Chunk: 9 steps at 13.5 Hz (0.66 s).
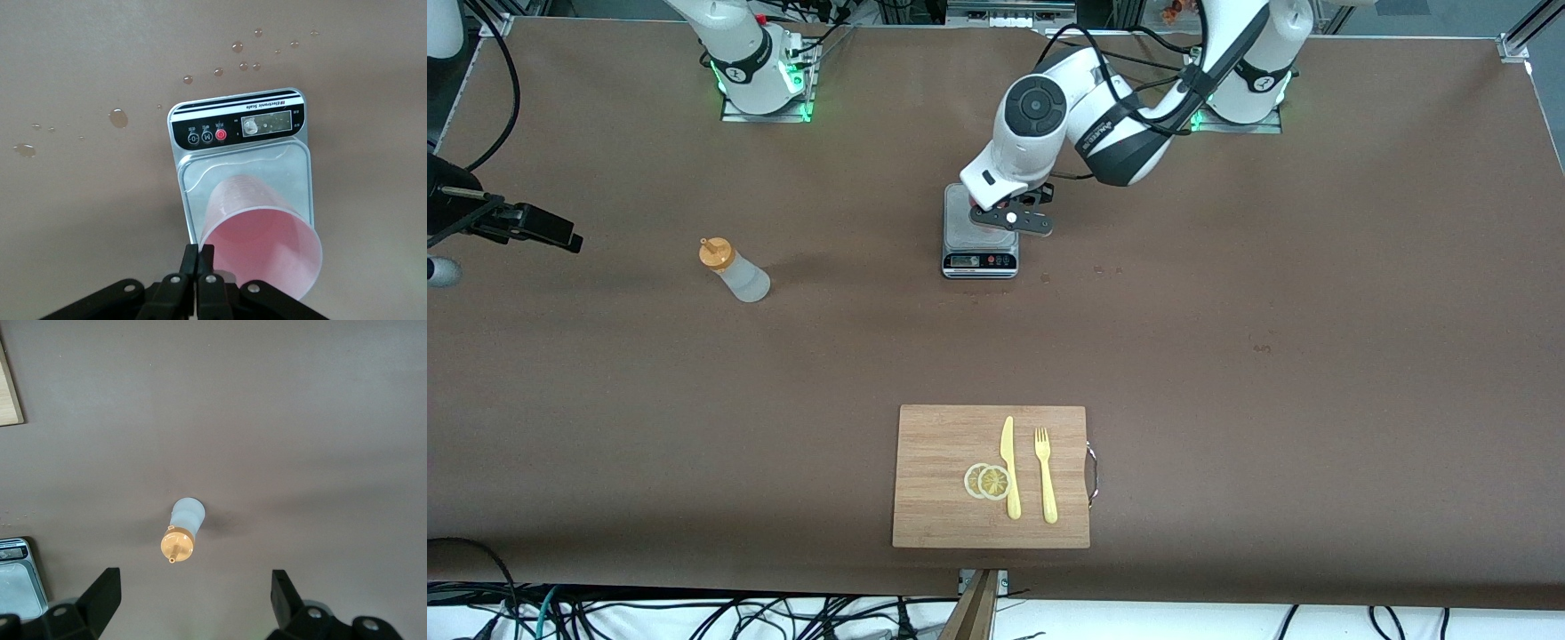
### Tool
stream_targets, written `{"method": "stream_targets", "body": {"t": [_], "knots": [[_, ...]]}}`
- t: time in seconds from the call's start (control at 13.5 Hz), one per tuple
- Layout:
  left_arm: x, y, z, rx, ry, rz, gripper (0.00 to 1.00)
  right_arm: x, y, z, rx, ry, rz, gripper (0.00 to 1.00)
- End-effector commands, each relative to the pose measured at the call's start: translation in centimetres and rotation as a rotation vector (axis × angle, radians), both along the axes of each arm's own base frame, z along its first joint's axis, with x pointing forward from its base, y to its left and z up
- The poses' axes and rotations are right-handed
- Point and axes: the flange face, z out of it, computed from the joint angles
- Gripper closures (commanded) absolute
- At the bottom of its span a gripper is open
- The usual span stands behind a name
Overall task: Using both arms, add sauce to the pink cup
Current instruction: 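Carry the pink cup with the left gripper onto the scale, then release the cup on the scale while the right gripper reaches the bottle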
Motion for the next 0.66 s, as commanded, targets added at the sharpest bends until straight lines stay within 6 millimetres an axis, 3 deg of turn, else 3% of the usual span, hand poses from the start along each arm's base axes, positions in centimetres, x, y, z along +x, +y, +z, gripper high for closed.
{"method": "stream_targets", "body": {"t": [0.0,0.59], "knots": [[-1.1,-0.9,-0.9,0.005,-0.040,0.018,1.00,-0.1,0.0,0.2,-0.007,0.003,0.012,0.00],[-3.1,-2.8,-3.5,0.027,-0.064,0.010,1.00,0.0,0.0,0.1,-0.004,-0.002,0.012,0.00]]}}
